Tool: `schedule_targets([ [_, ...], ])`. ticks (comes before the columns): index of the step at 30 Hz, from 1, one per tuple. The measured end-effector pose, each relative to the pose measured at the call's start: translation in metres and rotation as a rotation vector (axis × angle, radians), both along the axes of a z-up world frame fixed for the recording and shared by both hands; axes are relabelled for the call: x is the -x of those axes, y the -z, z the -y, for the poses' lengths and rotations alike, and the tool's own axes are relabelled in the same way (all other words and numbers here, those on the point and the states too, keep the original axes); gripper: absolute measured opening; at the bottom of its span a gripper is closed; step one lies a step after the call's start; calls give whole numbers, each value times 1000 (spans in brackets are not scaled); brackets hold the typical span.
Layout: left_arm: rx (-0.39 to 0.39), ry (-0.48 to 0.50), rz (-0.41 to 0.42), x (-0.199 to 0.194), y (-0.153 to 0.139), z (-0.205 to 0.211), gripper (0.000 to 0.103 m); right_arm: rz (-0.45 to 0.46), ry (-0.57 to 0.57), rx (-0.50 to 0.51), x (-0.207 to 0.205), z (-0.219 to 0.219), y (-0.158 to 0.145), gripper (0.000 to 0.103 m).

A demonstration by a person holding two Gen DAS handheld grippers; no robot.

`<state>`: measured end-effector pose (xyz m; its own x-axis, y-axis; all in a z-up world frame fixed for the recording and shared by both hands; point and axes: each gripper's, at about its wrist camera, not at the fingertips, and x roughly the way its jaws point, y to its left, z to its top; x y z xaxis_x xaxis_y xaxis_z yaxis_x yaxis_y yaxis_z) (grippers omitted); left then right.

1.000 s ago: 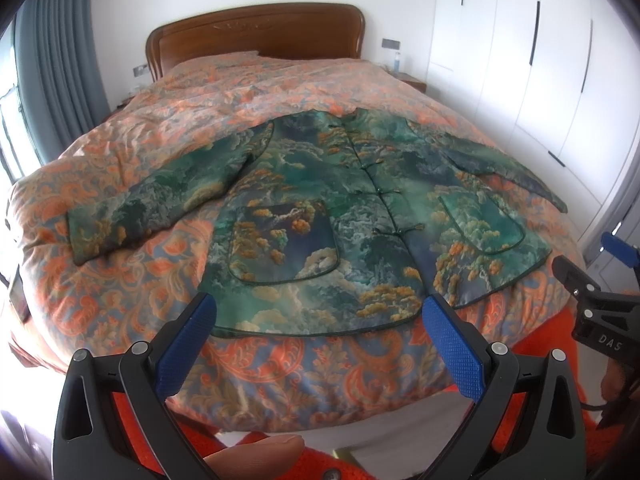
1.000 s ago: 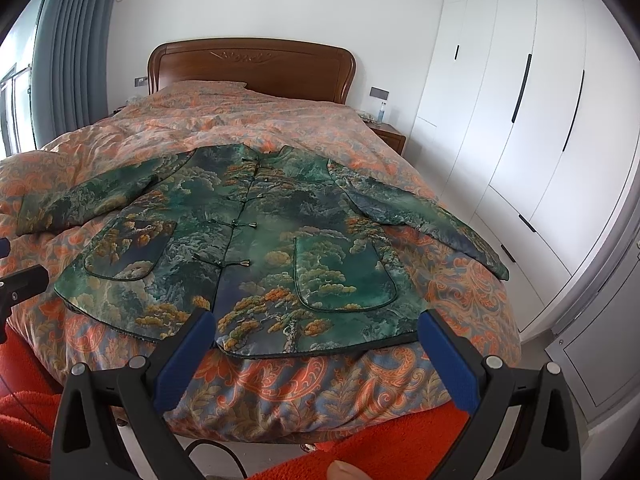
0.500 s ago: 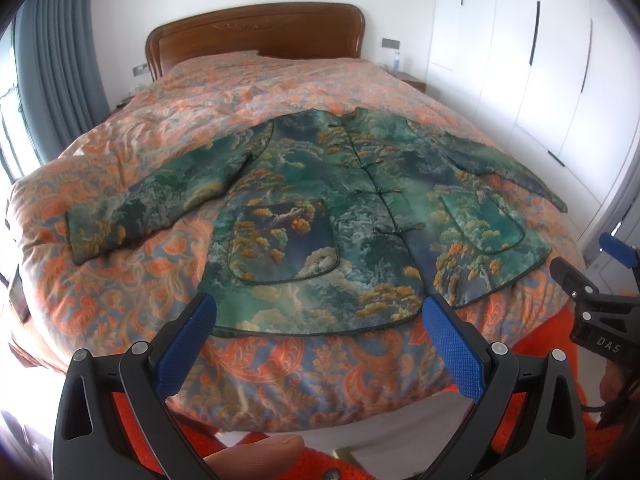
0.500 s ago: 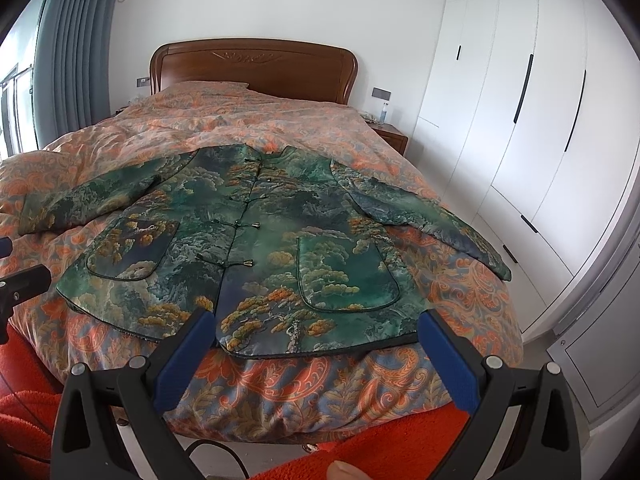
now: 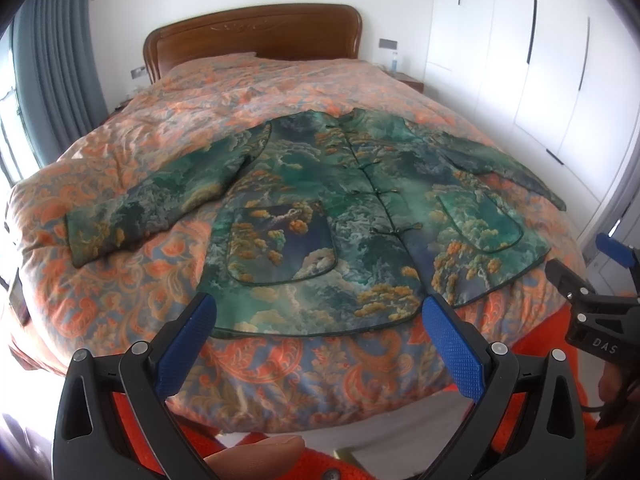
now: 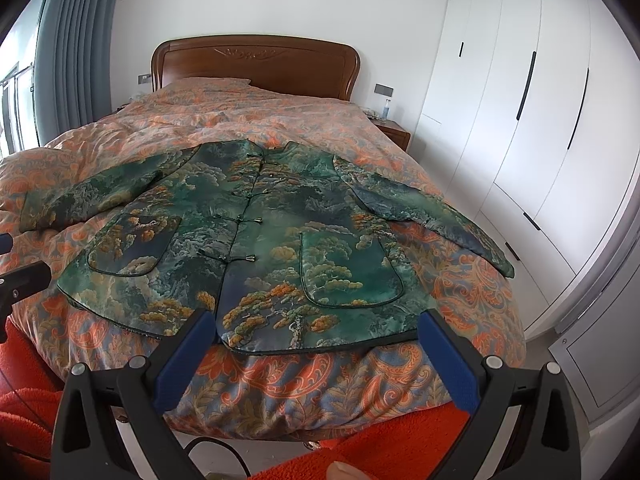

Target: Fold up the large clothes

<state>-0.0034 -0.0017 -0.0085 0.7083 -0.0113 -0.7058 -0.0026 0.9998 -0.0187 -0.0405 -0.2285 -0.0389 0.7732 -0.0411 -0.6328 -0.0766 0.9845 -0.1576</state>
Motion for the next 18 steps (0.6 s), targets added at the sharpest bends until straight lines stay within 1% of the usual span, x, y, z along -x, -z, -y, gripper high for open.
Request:
schedule_targets([
  [14,1,4,-3,0,-2,4,103,-10,-7,5,0,-2,3,103],
  [18,2,6,-1,-1,-3,3,103,1,-8,7,1,-2,1,103],
])
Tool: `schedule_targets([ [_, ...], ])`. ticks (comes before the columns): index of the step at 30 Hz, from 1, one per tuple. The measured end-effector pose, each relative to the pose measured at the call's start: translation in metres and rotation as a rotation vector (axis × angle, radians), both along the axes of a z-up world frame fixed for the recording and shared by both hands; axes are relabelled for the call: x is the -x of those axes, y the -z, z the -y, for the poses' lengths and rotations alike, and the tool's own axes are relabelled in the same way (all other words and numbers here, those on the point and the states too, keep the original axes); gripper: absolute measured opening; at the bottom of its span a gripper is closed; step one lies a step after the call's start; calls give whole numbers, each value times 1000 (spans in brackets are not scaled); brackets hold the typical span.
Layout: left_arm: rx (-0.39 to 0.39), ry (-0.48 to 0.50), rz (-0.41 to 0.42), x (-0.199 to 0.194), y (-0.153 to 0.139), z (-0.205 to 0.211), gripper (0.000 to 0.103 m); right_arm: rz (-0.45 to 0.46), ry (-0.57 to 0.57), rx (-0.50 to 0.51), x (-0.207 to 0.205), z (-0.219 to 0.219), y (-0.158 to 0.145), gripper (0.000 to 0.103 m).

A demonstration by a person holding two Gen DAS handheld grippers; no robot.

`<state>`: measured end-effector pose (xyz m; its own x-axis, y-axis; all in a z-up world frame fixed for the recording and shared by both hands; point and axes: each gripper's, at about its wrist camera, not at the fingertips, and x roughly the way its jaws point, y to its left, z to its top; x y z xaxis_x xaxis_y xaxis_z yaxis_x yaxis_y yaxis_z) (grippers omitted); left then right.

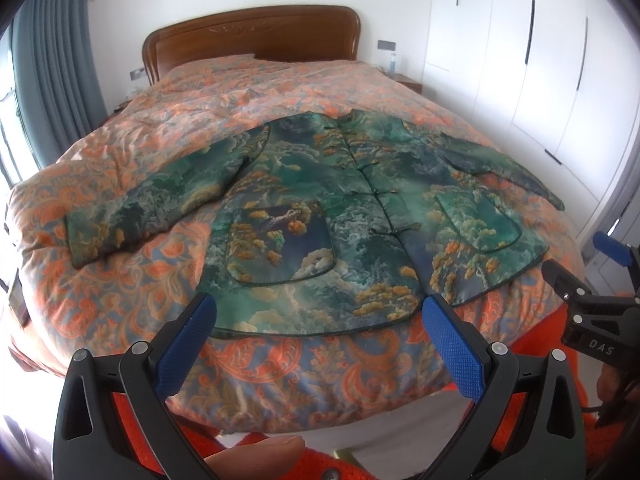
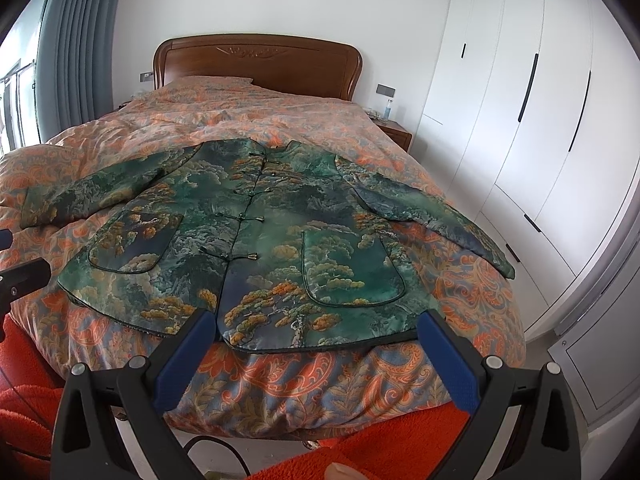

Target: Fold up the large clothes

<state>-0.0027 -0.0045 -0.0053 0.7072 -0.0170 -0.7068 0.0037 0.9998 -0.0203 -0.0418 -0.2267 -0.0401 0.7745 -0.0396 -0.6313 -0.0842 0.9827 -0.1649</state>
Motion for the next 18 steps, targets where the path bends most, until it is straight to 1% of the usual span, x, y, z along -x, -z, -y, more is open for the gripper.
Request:
schedule_targets([
  [18,-1,1,1,0,0,-1,103,1,-4,2,0,-2,2,103],
])
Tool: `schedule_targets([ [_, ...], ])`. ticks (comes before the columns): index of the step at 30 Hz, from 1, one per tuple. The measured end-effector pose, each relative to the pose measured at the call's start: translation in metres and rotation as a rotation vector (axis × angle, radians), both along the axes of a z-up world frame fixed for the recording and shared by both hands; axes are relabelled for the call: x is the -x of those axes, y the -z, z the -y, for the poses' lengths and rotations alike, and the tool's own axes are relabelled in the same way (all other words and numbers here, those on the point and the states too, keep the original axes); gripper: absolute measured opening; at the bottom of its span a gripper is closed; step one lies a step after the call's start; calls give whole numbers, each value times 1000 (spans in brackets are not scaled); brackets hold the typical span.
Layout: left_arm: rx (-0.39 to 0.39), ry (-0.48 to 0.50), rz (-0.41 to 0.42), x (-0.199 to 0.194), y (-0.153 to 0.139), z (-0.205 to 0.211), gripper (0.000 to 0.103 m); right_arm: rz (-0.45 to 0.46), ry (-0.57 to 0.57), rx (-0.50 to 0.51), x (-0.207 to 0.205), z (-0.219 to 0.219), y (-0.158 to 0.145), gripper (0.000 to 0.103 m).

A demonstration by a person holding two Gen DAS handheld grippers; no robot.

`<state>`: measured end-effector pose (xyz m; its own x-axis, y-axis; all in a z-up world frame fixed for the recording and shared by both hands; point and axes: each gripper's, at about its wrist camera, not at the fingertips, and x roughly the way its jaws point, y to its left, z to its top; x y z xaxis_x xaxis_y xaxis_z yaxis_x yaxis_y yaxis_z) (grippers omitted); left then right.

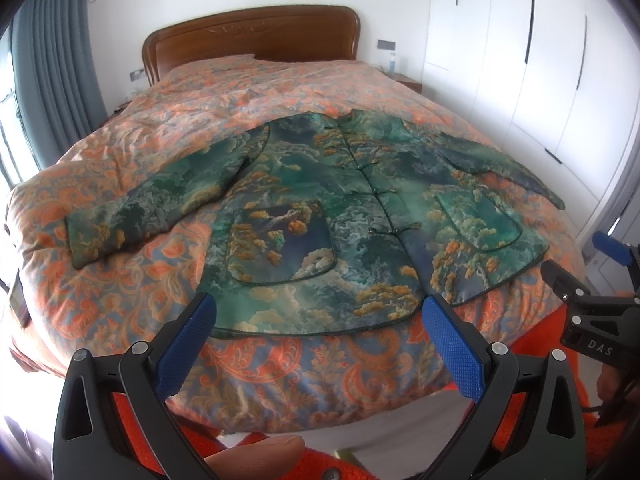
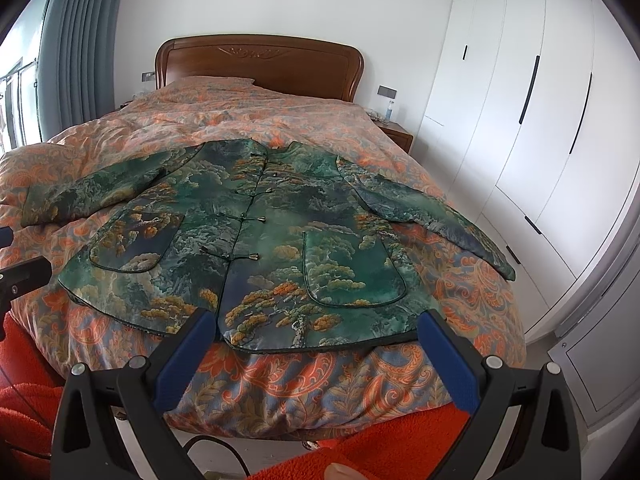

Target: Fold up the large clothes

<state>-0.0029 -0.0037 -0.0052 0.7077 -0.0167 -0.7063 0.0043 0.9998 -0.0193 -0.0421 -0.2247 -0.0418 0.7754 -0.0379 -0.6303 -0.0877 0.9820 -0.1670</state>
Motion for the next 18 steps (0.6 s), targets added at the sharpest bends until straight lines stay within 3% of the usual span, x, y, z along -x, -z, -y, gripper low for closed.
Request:
schedule_targets([
  [18,-22,-55,-22,-8,2,-14,103,4,66,-5,-14,21,-1,103],
])
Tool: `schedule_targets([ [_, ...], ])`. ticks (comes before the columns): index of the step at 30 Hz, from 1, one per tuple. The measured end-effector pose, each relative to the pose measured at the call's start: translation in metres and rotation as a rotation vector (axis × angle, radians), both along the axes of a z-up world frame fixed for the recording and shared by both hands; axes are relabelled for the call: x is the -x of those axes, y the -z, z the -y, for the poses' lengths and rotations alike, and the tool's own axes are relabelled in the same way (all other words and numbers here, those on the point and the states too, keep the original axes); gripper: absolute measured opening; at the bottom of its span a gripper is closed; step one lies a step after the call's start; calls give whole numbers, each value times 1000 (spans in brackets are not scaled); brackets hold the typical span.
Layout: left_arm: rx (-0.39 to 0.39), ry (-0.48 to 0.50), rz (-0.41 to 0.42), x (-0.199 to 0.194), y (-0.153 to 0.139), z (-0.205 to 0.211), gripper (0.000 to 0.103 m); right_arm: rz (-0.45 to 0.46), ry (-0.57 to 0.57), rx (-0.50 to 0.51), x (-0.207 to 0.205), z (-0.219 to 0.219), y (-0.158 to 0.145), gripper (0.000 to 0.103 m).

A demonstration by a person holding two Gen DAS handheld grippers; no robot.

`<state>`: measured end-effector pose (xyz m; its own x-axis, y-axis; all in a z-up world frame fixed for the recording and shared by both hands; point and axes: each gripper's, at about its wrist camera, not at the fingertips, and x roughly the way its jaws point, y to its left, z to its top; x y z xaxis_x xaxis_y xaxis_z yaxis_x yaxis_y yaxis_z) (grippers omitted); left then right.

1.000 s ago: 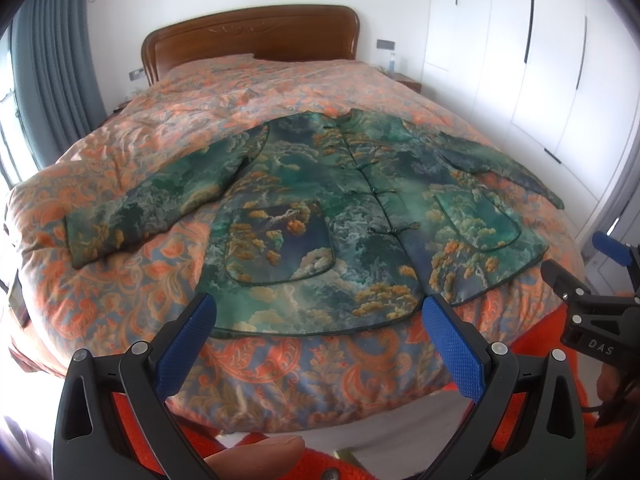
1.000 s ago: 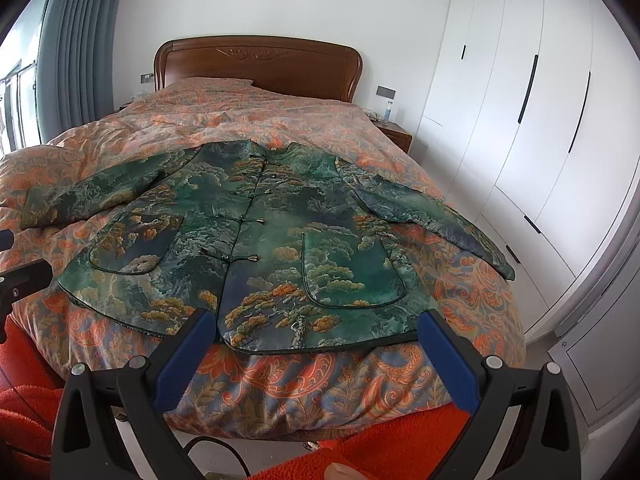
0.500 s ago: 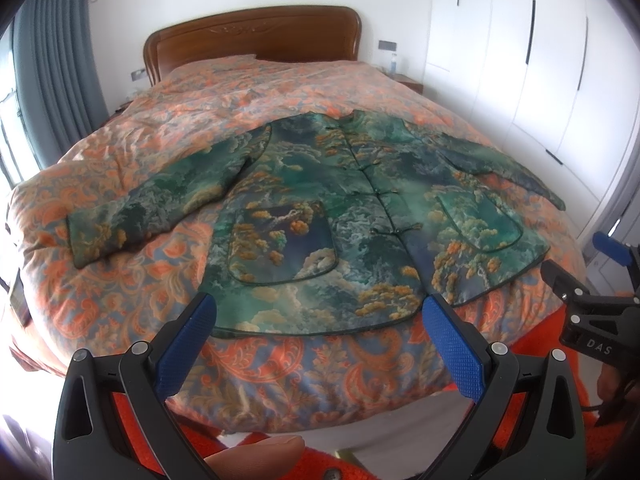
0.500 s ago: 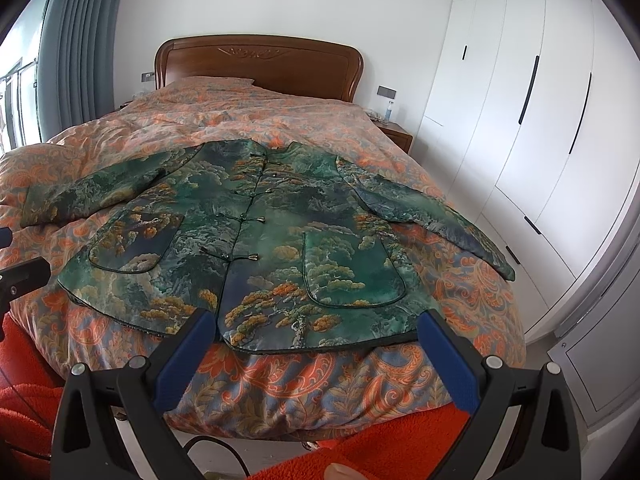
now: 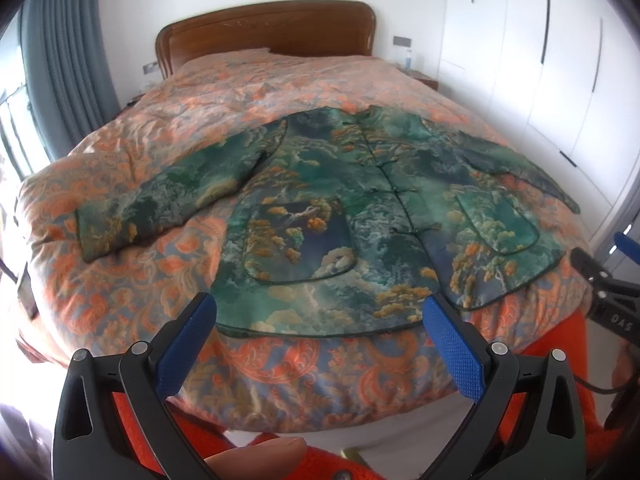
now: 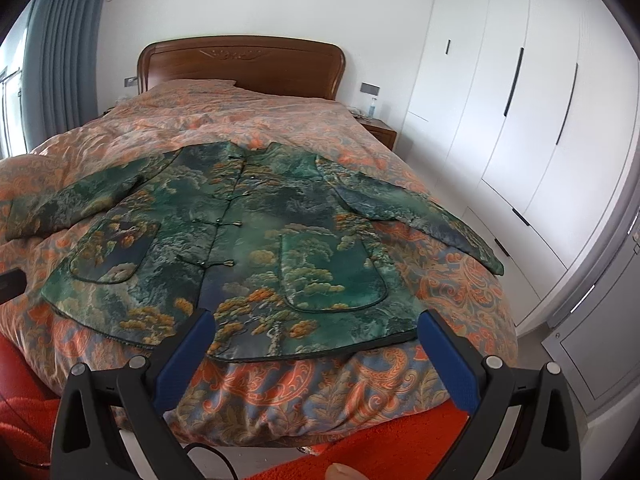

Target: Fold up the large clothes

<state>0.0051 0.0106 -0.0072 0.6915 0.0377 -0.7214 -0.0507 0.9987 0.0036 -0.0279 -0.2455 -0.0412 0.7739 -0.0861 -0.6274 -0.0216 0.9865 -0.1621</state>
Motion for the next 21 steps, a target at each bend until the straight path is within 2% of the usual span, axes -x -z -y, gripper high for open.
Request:
schedule_targets([
  [7,-26,-41,-1,-9,2,-8,103,25,49,19,-6,14,-5,103],
  [14,-44,-59,25,-10,0,-11,103,12,97,38,-15,24,-6,103],
  [21,21,-83,21,-11,4,-19,103,77,95,-32,-24,51,-18,103],
])
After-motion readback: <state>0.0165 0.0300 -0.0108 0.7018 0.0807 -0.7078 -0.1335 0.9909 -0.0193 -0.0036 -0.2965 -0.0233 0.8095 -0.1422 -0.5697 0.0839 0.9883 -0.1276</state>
